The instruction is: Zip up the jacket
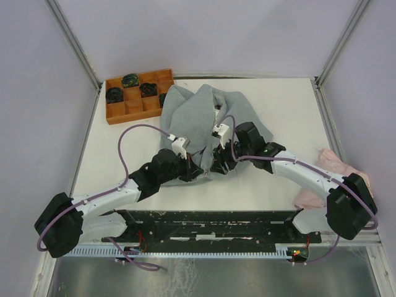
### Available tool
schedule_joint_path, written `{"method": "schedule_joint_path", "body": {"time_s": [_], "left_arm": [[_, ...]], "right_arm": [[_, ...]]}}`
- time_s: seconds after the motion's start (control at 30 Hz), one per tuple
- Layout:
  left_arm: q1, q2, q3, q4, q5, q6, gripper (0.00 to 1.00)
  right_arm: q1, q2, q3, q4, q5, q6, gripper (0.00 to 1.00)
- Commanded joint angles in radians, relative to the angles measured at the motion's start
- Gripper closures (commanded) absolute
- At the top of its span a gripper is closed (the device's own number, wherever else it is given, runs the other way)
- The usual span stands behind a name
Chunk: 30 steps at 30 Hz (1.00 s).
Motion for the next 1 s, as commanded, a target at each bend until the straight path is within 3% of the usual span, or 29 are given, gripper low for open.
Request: {"method": "schedule_joint_path", "body": {"time_s": [0.0, 0.2, 0.3, 0.57, 0.8, 0.97], "left_arm": [[0.001, -0.051, 0.002, 0.003, 0.007, -0.002, 0.97], [-0.001, -0.086, 0.013, -0.045, -0.012, 0.020, 0.97], [-0.001, -0.087, 0.020, -0.062, -0.009, 0.028, 0.97], [0.000, -0.098, 0.039, -0.095, -0.010, 0.029, 0.97], [0.000, -0.105, 0.040, -0.115, -0.038, 0.006, 0.97], [0.000, -0.104, 0.050, -0.154, -0.078, -0.018, 0.97]], "right_arm": [[0.000, -0.032, -0.045, 0.123, -0.053, -0.077, 0.39], [0.005, -0.076, -0.121, 0.255, -0.048, -0.199, 0.46], [0.018, -0.067, -0.123, 0.256, -0.075, -0.289, 0.61], [0.083, -0.024, -0.122, 0.265, -0.089, -0.417, 0.76], [0.102, -0.008, -0.132, 0.256, -0.053, -0.433, 0.76], [0.107, -0.026, -0.152, 0.271, -0.023, -0.411, 0.69]]}}
